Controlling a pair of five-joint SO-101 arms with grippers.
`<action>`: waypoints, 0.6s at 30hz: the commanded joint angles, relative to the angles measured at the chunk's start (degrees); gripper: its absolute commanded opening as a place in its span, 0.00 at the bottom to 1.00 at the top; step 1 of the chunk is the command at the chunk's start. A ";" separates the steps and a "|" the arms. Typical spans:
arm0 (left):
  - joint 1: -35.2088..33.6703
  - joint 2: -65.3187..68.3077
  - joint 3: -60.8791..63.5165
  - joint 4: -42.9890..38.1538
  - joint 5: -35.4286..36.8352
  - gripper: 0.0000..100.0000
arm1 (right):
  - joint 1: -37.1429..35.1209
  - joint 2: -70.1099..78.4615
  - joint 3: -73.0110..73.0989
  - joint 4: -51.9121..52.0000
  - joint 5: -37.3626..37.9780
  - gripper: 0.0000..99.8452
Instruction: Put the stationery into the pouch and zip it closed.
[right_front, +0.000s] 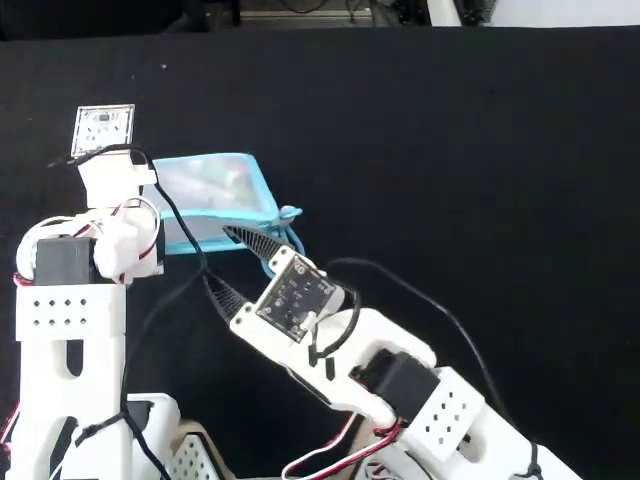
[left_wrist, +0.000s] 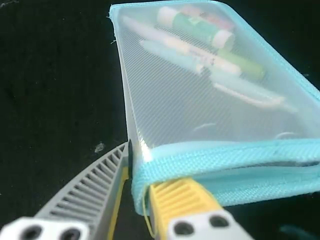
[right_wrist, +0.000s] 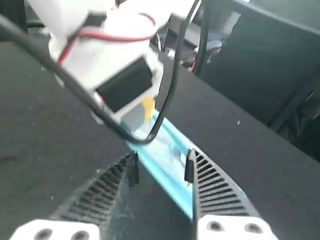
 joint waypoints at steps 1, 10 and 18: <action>-0.48 -0.18 -0.13 0.18 -0.44 0.03 | 4.40 -1.01 -5.41 0.62 0.00 0.13; -0.48 -0.18 0.66 -0.26 -0.44 0.03 | 14.24 -1.01 -14.20 26.99 0.09 0.14; -8.57 0.00 -1.71 -0.26 -0.53 0.03 | 13.89 -1.01 -5.32 22.86 7.91 0.23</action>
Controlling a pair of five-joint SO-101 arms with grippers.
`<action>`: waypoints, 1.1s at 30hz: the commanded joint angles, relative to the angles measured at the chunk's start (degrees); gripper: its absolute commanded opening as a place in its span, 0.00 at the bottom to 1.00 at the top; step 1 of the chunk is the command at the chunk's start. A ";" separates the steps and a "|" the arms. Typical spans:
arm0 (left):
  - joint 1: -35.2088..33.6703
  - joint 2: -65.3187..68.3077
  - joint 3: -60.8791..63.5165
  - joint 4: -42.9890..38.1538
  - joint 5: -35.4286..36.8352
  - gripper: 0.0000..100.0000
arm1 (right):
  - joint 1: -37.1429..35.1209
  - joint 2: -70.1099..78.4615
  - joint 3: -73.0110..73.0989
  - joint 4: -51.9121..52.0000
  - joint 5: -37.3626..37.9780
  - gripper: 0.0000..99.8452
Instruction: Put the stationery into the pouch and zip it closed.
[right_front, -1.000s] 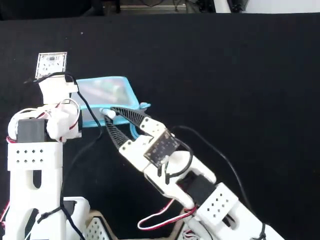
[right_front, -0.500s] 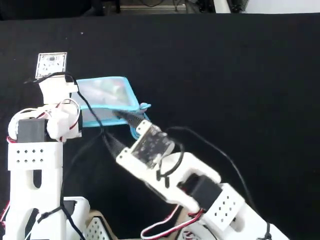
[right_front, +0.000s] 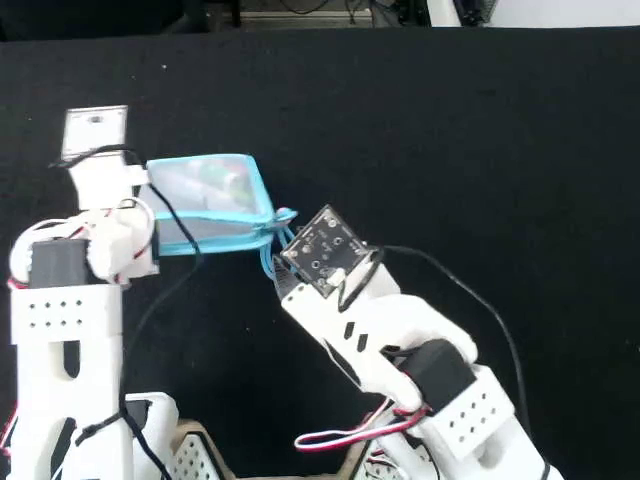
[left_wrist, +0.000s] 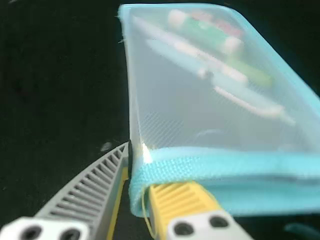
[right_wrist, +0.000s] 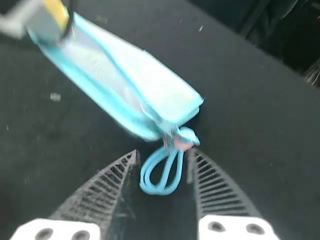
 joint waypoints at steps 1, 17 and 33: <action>-5.49 0.26 -2.77 0.18 -0.53 0.03 | 0.62 -1.01 3.21 -5.63 5.80 0.26; -6.90 0.18 -3.03 0.18 -0.53 0.03 | -5.10 -0.31 7.43 -16.97 15.21 0.30; -6.73 0.18 -2.86 0.18 -0.44 0.03 | 1.05 16.75 4.26 -19.25 23.30 0.30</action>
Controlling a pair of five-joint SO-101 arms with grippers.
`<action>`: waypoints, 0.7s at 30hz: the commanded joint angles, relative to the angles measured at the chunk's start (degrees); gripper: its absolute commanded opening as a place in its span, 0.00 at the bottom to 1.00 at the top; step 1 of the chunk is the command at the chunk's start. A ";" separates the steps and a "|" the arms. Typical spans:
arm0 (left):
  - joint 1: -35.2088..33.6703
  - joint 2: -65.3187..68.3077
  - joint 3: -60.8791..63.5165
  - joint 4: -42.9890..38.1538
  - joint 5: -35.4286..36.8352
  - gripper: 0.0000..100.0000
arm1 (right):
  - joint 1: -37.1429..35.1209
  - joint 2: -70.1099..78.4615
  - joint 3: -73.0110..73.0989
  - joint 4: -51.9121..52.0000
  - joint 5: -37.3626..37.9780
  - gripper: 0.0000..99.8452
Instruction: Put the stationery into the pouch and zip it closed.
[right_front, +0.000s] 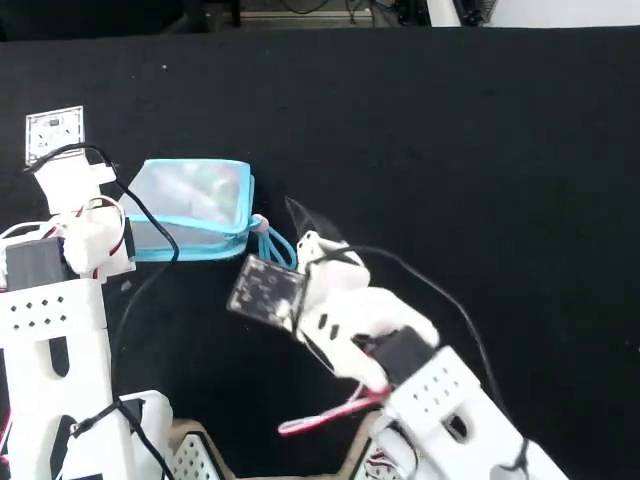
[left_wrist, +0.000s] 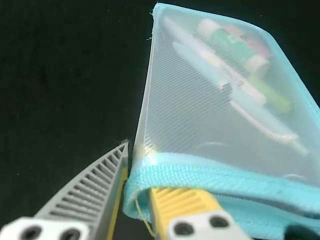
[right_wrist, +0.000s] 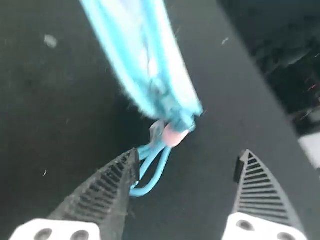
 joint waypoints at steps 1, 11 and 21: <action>-1.36 -0.35 -2.51 0.18 -0.26 0.03 | 2.99 7.16 -4.62 -3.78 0.88 0.30; -1.36 -0.35 -2.42 0.18 -0.26 0.03 | 5.36 16.92 -13.85 -5.36 2.02 0.30; -1.36 -0.35 -2.42 0.18 -0.26 0.03 | 5.27 22.90 -18.86 -5.27 2.90 0.30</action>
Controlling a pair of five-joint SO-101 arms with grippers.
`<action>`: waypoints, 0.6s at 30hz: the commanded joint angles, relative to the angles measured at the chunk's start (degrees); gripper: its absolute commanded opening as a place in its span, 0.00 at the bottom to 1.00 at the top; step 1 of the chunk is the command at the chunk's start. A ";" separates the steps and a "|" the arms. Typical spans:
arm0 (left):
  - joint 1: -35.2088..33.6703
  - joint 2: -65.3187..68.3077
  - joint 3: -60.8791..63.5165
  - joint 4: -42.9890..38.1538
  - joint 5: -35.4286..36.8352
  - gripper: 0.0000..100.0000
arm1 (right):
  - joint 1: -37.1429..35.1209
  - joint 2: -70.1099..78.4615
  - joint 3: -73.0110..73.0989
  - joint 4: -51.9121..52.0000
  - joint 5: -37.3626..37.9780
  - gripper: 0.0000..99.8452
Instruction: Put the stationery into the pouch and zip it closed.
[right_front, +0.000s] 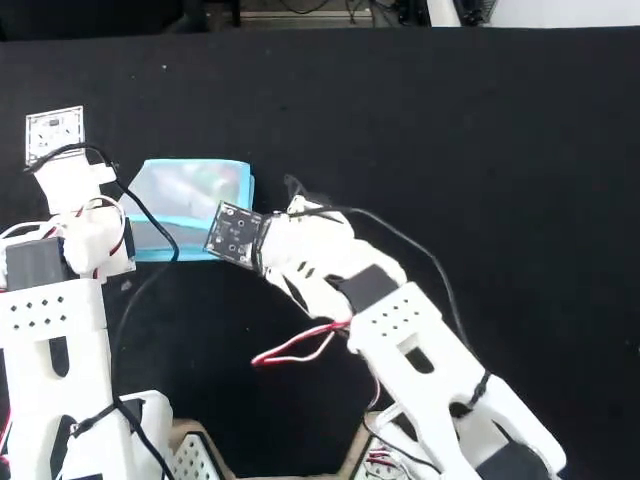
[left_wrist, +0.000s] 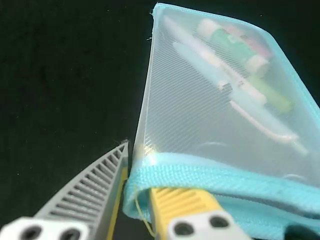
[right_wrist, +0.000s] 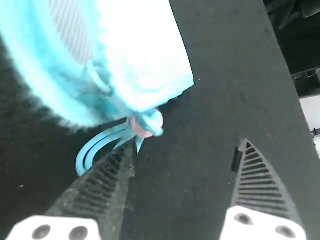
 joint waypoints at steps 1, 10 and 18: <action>-1.36 -0.35 -2.42 0.18 -0.26 0.03 | 0.97 -0.66 -4.97 -1.05 -5.71 0.30; -1.36 -0.35 -2.42 0.18 -0.26 0.03 | -3.52 -2.42 -0.04 -1.14 -2.81 0.30; -1.36 -0.35 -2.42 0.18 -0.26 0.03 | -7.03 -2.42 -0.22 -1.14 1.41 0.30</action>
